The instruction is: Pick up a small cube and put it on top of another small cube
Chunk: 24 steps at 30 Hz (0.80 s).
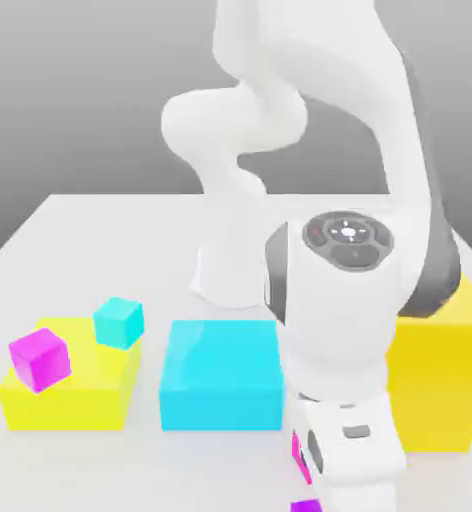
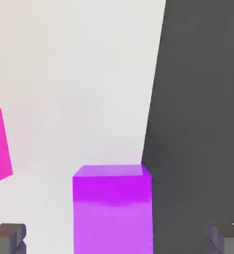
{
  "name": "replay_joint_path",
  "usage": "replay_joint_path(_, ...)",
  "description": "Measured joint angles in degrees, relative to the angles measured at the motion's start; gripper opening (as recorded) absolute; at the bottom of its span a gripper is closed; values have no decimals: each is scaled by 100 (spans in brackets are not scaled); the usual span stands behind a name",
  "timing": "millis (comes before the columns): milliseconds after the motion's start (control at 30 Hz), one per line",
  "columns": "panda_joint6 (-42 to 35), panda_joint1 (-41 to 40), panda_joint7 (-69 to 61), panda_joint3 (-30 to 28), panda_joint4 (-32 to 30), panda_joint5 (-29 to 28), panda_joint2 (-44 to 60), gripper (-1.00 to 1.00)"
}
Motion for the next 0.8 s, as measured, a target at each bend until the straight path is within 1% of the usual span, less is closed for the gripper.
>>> replay_joint_path(33,114,-45,-40,56,35,47,153,-100)
replay_joint_path(233,158,-68,-60,83,52,70,229,-100)
replay_joint_path(300,-8,-3,-3,3,0,-13,6,-100)
replay_joint_path(400,-453,99,114,-163,-152,-220,-585,-100)
replay_joint_path(600,-990,-611,-1577,-270,-832,-179,-1616,-100)
replay_joint_path(800,-1402,-1243,-3343,-628,-1585,-339,-2675,-100)
